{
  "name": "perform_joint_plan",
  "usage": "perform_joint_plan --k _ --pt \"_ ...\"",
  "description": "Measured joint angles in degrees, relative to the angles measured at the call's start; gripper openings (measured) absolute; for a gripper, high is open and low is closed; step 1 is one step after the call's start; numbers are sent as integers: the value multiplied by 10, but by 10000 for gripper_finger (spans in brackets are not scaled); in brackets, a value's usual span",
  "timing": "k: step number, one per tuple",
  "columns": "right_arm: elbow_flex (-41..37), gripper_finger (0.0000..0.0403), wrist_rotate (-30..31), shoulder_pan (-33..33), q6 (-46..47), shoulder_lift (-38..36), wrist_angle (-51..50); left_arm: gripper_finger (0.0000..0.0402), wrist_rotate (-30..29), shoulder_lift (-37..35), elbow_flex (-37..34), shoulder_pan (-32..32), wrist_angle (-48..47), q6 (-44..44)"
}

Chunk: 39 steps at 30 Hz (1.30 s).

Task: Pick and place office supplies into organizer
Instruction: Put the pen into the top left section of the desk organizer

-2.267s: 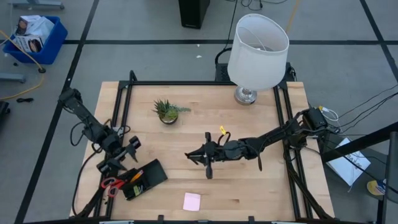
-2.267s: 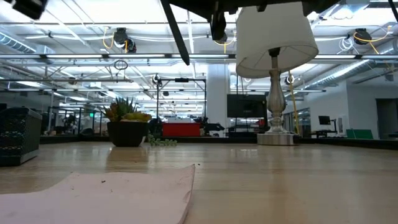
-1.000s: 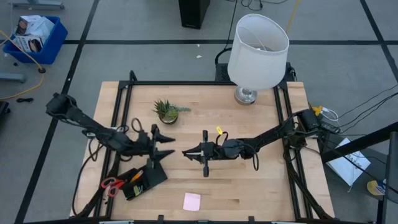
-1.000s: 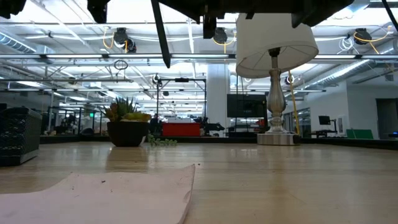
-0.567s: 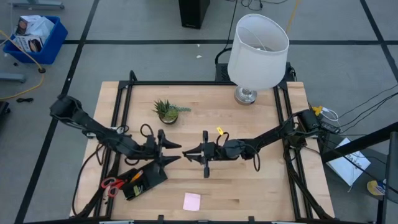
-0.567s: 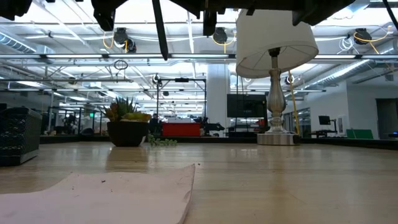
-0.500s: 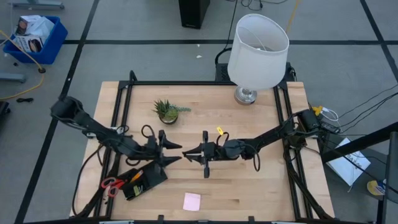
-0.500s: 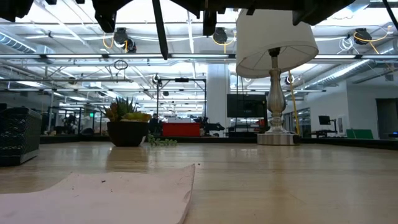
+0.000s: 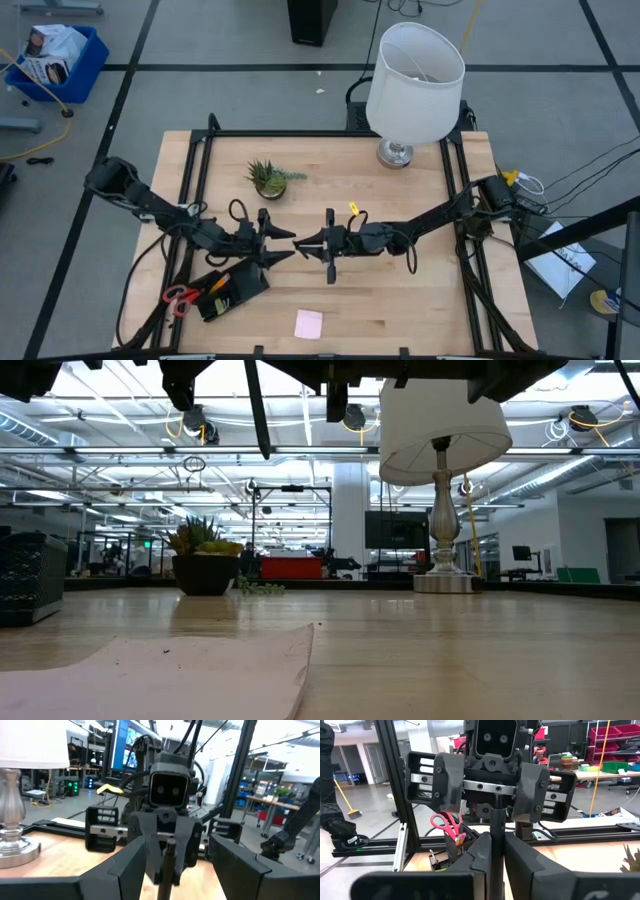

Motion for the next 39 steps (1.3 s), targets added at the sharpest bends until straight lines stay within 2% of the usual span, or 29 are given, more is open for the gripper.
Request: perform_joint_plan --k 16,26,35,39 --pt "0 30 0 -4 2 0 4 218 16 19 0 17 20 -10" --pt "-1 31 -1 -4 2 0 0 218 33 63 45 28 2 -10" --pt "-1 32 -1 -3 0 0 4 218 26 67 48 26 5 -5" --pt "-1 30 -2 -3 -1 0 4 197 25 67 48 26 -1 -4"
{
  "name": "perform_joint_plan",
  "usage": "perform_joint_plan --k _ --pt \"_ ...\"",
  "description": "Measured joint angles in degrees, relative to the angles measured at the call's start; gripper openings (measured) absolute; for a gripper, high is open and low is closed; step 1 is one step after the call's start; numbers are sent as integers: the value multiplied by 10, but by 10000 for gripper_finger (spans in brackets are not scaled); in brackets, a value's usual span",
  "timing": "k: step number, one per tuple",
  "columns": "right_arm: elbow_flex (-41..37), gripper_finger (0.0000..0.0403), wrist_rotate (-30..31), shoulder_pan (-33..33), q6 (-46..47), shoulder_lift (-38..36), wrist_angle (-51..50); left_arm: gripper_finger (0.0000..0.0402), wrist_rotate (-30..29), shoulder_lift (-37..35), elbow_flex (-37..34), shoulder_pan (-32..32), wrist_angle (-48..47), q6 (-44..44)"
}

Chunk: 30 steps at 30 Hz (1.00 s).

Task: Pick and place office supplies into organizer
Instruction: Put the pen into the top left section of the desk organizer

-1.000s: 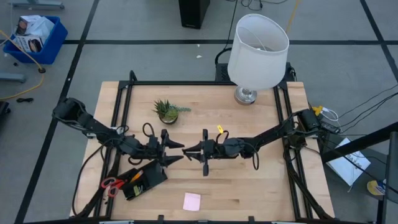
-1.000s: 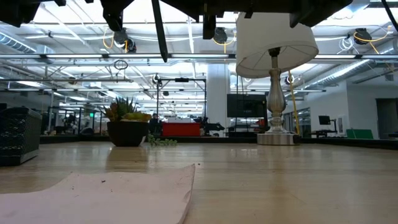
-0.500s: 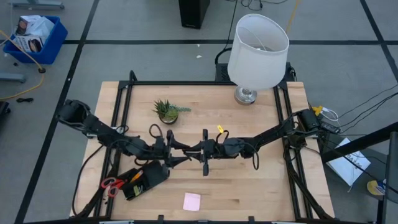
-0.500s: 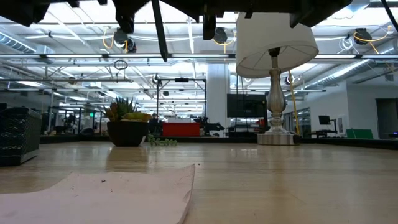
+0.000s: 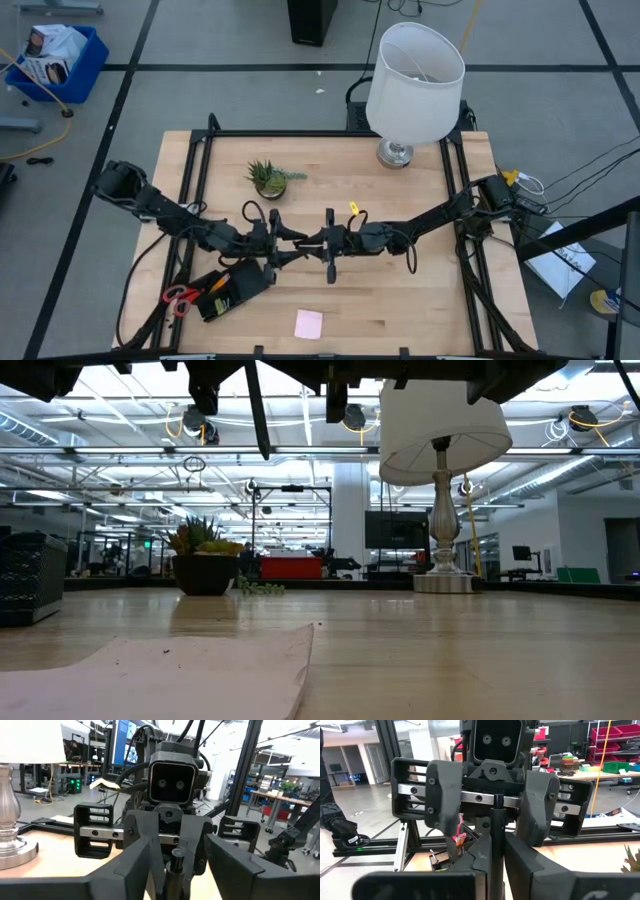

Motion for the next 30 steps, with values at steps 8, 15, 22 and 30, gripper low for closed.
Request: perform_joint_plan --k 8,15,22,30 --pt "0 30 0 0 -2 0 -8 97 -24 0 0 0 -17 14" --pt "0 34 2 4 -3 0 -8 44 -24 0 0 0 -19 22" --pt "0 32 1 4 -10 0 -7 26 -24 0 0 -8 -21 31" --pt "0 74 -16 5 -15 0 -5 34 -25 -10 -1 -18 -28 31"
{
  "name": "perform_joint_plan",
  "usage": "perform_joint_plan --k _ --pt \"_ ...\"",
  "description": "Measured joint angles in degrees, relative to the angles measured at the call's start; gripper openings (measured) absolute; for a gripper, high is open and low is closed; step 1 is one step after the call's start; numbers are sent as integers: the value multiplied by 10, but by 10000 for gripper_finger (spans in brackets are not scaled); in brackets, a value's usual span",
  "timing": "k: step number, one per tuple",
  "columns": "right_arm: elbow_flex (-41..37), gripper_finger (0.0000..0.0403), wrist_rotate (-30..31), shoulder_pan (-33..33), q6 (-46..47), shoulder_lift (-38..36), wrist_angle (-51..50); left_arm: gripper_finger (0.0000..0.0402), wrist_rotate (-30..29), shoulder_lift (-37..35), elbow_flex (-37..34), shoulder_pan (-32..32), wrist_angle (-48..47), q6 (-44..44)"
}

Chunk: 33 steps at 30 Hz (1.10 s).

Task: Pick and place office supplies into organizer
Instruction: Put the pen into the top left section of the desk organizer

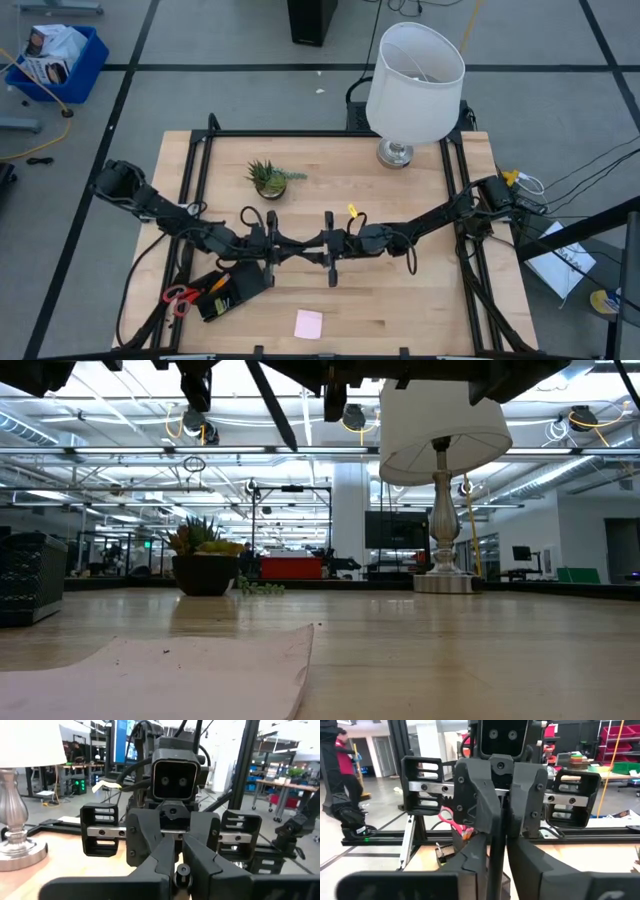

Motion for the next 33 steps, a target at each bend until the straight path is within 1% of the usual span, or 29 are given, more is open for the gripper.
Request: perform_joint_plan --k 2,5,8,10,12,14,16,20,21,25,27,30,33 --pt "0 88 -1 0 0 0 0 24 -1 -2 0 -4 -2 11" --pt "0 110 -2 0 0 0 -3 24 -4 -3 0 -5 -7 16" --pt "0 127 -23 1 0 0 -7 25 -17 -3 0 -7 -12 15" --pt "0 135 -40 2 0 0 -9 38 -29 -3 0 -12 -20 16" --pt "-1 140 -40 6 0 0 -17 50 -35 -3 0 -18 -32 10" --pt "-1 141 -42 10 0 0 -27 53 -47 -3 0 -31 -41 8" --pt "-1 140 -43 14 0 -1 -46 43 -67 -2 0 -44 -52 10" --pt "-1 135 -43 22 1 -12 -81 5 -110 -2 -1 -63 -55 17" --pt "-1 133 -44 23 4 -22 -104 4 -116 -2 -1 -66 -57 16" --pt "-17 133 -43 29 39 -98 -266 16 -137 -2 -1 -79 -61 14" --pt "-40 133 -42 39 64 -124 -300 18 -141 -2 -1 -87 -64 16" --pt "-76 133 -43 48 65 -127 -276 15 -141 -5 -1 -99 -63 26" --pt "-95 133 -54 49 54 -111 -223 7 -141 -12 -1 -109 -62 26"
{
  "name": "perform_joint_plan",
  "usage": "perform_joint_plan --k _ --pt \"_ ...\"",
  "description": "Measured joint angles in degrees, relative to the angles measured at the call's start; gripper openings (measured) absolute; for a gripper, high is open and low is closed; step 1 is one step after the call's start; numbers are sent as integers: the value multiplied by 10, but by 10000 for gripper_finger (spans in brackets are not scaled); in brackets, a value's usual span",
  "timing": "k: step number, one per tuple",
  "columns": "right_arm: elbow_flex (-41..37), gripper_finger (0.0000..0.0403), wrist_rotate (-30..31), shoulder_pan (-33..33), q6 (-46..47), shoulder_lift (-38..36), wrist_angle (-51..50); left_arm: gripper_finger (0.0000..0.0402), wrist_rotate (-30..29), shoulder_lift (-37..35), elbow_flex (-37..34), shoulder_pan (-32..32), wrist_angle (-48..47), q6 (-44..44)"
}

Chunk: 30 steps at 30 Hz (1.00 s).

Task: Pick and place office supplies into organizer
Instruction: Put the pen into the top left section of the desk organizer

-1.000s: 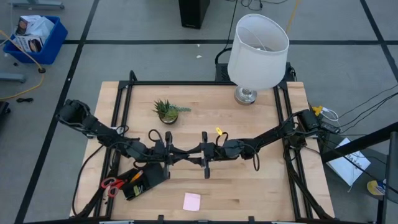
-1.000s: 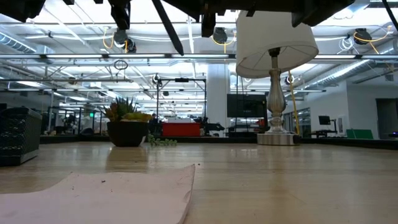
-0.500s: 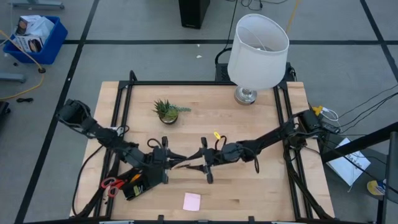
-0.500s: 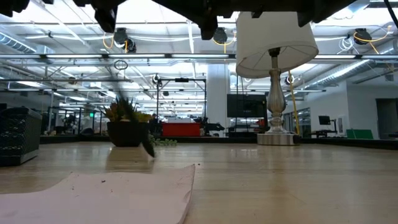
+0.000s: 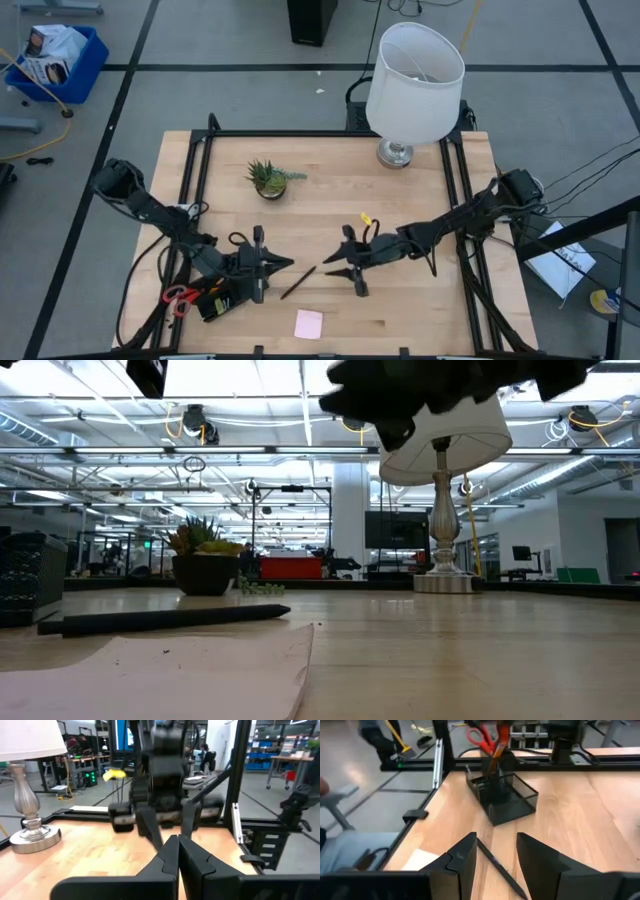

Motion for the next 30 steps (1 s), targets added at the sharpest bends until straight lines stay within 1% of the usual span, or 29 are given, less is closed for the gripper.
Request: perform_joint_plan --k 3,5,7,10,13,17,19,24,26,30 --pt "-7 132 28 2 -13 24 2 3 -1 -15 0 -8 0 -7" --pt "-7 132 27 2 -7 34 1 7 -6 -27 0 -13 -21 -35" --pt "-7 132 11 1 -5 42 12 23 -27 -45 0 -19 -66 -66" --pt "-6 133 -21 2 -10 62 20 65 -61 -81 0 -26 -161 -101" --pt "14 133 -63 2 -18 89 14 115 -83 -118 0 -27 -254 -168" --pt "50 133 -105 2 -46 128 -9 181 -85 -159 0 -27 -328 -216" --pt "64 133 -110 1 -69 145 -24 210 -80 -170 0 -27 -352 -233" --pt "69 132 -113 -29 -117 172 -32 265 -59 -173 0 -27 -356 -241" --pt "68 132 -134 -46 -118 181 -33 279 -56 -173 1 -27 -354 -242" --pt "68 132 -194 -66 -118 208 -2 296 -55 -173 1 -27 -354 -241"
